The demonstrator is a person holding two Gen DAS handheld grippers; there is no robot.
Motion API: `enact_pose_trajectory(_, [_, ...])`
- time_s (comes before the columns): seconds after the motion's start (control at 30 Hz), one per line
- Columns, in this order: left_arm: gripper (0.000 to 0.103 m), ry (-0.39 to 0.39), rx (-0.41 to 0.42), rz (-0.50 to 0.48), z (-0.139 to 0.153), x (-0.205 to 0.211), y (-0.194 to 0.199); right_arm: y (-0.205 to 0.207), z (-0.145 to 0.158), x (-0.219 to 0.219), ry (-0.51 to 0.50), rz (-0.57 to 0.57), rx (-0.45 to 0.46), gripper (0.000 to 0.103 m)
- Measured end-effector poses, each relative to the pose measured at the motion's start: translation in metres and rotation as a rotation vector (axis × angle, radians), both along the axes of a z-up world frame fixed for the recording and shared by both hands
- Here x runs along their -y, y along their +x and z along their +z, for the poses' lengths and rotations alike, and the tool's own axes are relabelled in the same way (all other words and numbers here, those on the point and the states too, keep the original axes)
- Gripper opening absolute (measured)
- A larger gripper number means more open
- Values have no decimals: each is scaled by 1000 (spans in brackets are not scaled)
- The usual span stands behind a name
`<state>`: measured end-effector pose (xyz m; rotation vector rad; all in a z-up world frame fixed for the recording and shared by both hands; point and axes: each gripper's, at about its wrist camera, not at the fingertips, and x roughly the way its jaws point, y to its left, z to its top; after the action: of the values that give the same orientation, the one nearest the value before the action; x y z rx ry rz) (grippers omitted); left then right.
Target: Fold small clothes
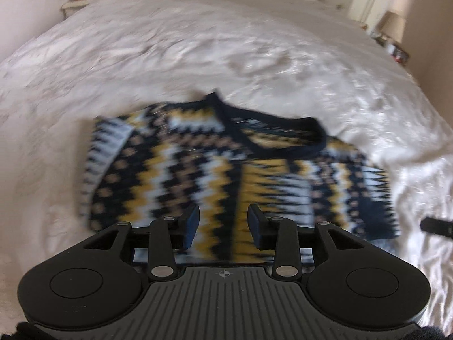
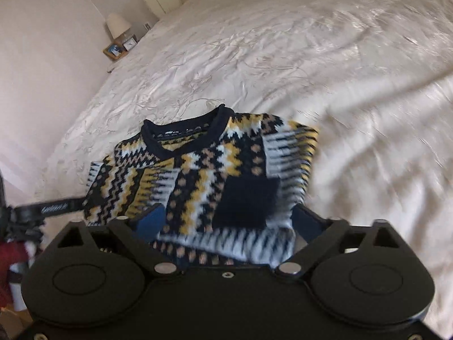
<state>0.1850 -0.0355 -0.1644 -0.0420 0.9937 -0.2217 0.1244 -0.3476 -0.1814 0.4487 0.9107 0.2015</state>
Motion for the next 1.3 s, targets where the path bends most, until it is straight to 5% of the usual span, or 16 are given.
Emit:
enact_pose_trajectory(0.53, [37, -16, -75, -12, -28, -47, 13, 57, -56, -14, -28, -84, -225, 63])
enact_pose_trajectory(0.57, [37, -16, -73, -14, -28, -48, 13, 58, -58, -14, -29, -97, -237, 55])
enact_pose_trajectory(0.6, [37, -15, -71, -14, -28, -50, 13, 59, -59, -13, -25, -101, -245, 34])
enact_pose_trajectory(0.7, [37, -12, -67, -7, -28, -53, 14, 62, -54, -15, -15, -96, -246, 20])
enact_pose_trajectory(0.9, [37, -43, -30, 14, -14, -56, 20, 57, 12, -32, -107, 18, -55, 19])
enact_pose_trajectory(1.0, [37, -45, -10, -1, -11, -51, 30, 56, 32, -20, -177, -14, 3, 18])
enact_pose_trajectory(1.23, [37, -3, -16, -24, -24, -35, 60, 78, -20, 9, -241, -67, -159, 19])
enact_pose_trajectory(1.3, [37, 14, -31, -17, -32, -38, 66, 80, -30, 7, -216, -63, -174, 28])
